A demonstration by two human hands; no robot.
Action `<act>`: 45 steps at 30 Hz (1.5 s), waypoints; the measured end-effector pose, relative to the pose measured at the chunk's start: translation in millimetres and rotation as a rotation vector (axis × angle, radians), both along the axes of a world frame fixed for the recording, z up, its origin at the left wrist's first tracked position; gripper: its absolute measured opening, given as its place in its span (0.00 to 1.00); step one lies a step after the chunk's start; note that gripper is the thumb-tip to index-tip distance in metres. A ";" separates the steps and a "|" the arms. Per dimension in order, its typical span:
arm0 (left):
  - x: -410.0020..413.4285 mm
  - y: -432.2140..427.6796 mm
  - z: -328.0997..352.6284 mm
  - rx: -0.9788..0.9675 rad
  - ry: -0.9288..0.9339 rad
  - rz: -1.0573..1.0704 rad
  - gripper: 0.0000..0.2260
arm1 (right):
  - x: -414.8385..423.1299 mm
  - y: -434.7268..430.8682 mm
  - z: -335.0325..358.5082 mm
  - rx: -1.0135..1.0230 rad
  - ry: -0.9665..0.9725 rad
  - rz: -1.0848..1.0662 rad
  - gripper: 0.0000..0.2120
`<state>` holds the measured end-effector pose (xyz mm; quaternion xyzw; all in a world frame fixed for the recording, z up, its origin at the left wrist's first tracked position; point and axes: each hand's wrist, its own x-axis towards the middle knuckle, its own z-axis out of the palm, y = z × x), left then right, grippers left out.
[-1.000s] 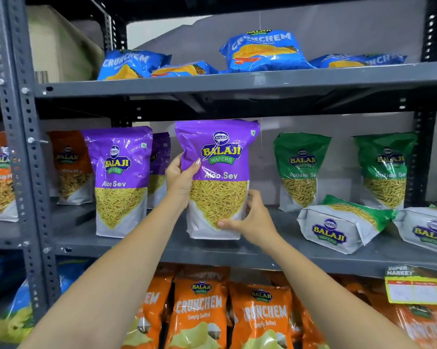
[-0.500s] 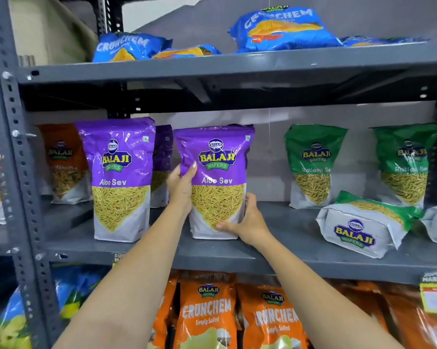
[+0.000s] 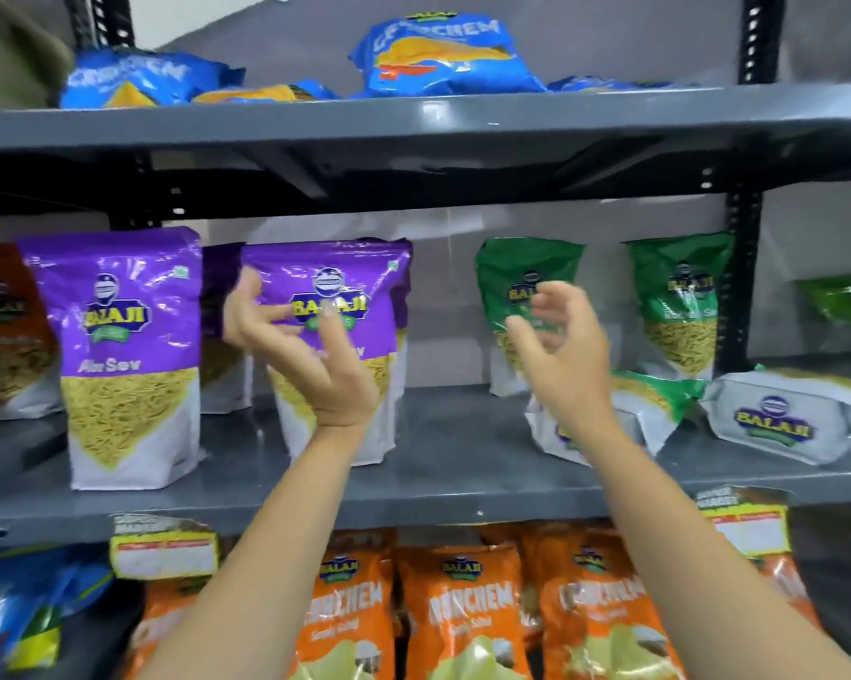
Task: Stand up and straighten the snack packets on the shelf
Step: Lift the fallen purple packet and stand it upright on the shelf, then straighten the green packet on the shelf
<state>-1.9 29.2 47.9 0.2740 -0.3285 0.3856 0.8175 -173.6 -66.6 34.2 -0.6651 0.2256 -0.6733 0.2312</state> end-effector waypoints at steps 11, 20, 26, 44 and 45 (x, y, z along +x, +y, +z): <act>-107.7 -169.7 -25.8 1.337 0.365 -0.776 0.04 | -106.7 -130.5 -53.0 0.992 -0.368 -0.051 0.33; -128.5 -158.5 -26.9 1.614 0.447 -1.237 0.10 | -86.9 -188.0 -89.0 1.004 -0.176 0.169 0.55; -132.9 -136.6 -37.5 1.618 0.388 -1.340 0.13 | -114.8 -85.8 -48.2 0.966 -0.288 0.311 0.40; -130.3 -47.0 -76.9 0.663 0.040 -1.095 0.31 | -114.2 -24.1 -30.6 0.412 0.001 0.601 0.36; -129.2 -46.2 -77.9 0.665 0.035 -1.098 0.31 | -113.4 -23.4 -30.7 0.411 -0.001 0.607 0.36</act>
